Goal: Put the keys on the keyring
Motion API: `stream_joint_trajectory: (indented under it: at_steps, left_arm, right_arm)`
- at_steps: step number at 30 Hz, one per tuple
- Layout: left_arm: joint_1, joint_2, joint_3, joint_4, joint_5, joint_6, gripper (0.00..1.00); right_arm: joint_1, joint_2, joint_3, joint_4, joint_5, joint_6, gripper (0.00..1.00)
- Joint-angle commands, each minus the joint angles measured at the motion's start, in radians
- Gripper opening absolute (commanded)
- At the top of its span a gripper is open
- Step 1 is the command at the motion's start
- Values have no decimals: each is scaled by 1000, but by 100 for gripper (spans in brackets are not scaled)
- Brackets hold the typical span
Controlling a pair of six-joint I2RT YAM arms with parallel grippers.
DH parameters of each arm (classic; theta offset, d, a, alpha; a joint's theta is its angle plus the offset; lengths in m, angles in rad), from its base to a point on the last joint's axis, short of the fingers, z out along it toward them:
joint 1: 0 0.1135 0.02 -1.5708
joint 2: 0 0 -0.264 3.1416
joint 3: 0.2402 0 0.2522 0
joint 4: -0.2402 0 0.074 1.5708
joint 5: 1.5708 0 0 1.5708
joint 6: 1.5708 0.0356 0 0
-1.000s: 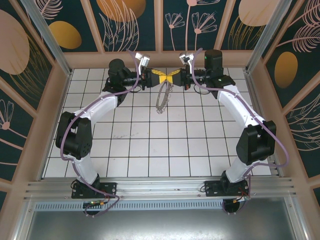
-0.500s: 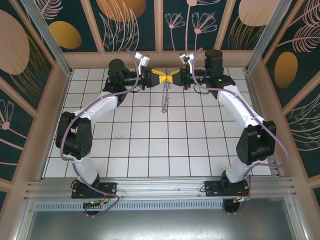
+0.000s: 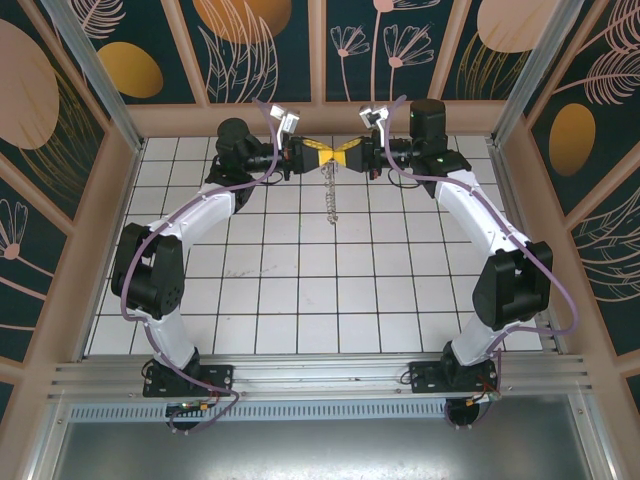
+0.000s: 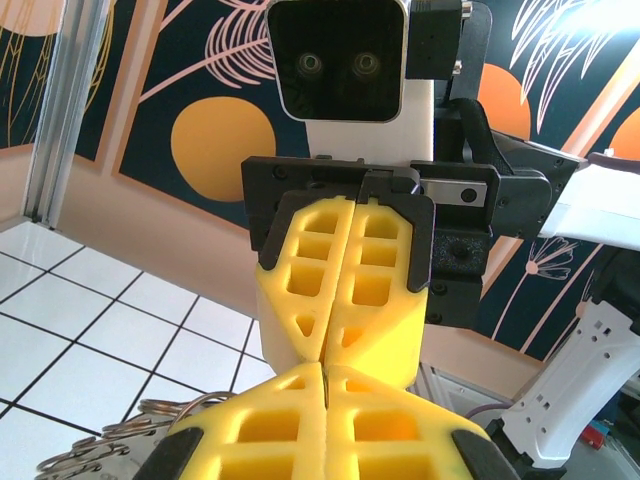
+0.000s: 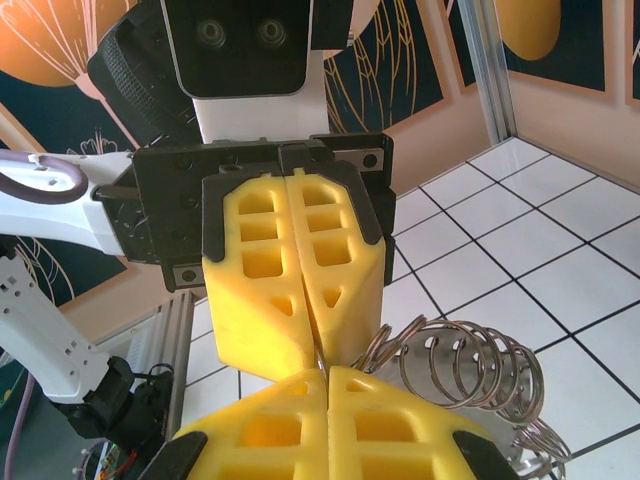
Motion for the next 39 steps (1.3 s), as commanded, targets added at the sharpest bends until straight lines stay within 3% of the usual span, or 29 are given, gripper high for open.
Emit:
stream_joint_trajectory:
  at_steps: [1, 3, 7, 10, 15, 21, 26, 34, 39]
  left_arm:
    - [-14, -15, -23, 20, 33, 32, 0]
    - [-15, -28, -36, 27, 15, 40, 0]
    - [-15, -44, -49, 66, -30, 18, 0]
    - [-15, -49, -57, 117, -42, -20, 0]
    - [-15, -58, -69, 199, -44, -80, 0]
    - [-14, -84, -88, 247, -78, -127, 0]
    - [-15, -91, -97, 272, -107, -162, 0]
    - [-17, -88, -116, 306, -134, -198, 0]
    - [-19, -89, -120, 316, -136, -206, 0]
  right_arm:
    - [-5, -37, 0, 76, -12, 22, 0]
    - [-5, -41, 1, 86, -2, 34, 0]
    - [-12, -68, -9, 101, 18, 53, 27]
    - [-30, -116, -41, 120, 34, 64, 36]
    - [-62, -224, -176, 231, 103, 121, 39]
    - [-54, -364, -454, 453, 360, 217, 41]
    - [3, -421, -606, 558, 500, 229, 49]
    - [168, -416, -646, 606, 745, 167, 57]
    - [202, -357, -593, 611, 754, 163, 58]
